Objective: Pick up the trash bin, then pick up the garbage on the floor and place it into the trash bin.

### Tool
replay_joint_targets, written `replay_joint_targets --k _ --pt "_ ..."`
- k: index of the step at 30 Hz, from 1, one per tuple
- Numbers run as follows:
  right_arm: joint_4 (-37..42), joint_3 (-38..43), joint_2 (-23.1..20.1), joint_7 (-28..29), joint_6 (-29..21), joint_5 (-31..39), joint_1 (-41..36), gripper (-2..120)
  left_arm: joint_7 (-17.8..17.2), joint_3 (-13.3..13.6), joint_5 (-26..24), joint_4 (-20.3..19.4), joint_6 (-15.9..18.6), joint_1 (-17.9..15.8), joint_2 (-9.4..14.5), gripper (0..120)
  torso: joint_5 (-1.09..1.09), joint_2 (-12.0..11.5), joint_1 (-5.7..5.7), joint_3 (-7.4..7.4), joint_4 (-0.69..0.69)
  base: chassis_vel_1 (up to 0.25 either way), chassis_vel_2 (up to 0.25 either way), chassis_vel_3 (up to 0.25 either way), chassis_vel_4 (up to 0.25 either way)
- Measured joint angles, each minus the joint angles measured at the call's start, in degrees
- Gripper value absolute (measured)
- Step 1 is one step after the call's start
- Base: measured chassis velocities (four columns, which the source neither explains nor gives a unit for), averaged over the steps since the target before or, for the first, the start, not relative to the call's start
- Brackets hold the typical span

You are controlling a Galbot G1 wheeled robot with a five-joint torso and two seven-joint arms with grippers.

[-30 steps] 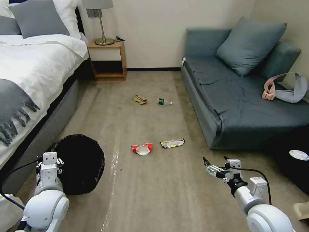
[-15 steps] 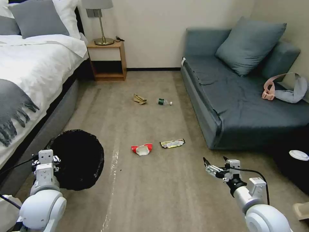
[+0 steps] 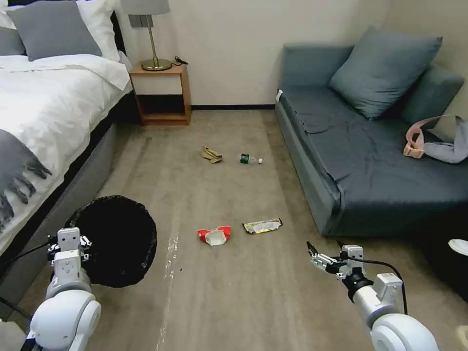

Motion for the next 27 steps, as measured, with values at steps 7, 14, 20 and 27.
replay_joint_targets --k 7,14,20,27 --pt "-0.4 -0.3 0.4 -0.1 0.0 -0.2 0.1 100 0.1 0.0 -0.3 0.8 -0.4 -0.3 0.2 4 -0.01 0.0 0.00 0.00 0.00 -0.115 0.112 0.118 -0.113" --pt "-0.9 -0.4 0.8 -0.4 0.2 -0.5 0.1 100 0.1 0.5 -0.3 1.4 -0.4 -0.9 0.2 4 0.00 0.0 0.00 0.00 0.00 -0.130 0.142 0.134 -0.133" --pt "-1.2 -0.5 0.9 -0.5 0.3 -0.7 0.2 100 0.1 1.0 0.0 2.1 -0.5 -1.0 -0.1 4 -0.01 0.0 0.00 0.00 0.00 -0.137 0.133 0.136 -0.139" --pt "-2.4 -0.9 0.8 -0.7 0.5 -1.6 0.6 100 0.0 0.8 0.0 2.5 -0.6 -1.5 0.1 4 0.00 0.0 0.00 0.00 0.00 -0.136 0.136 0.145 -0.133"
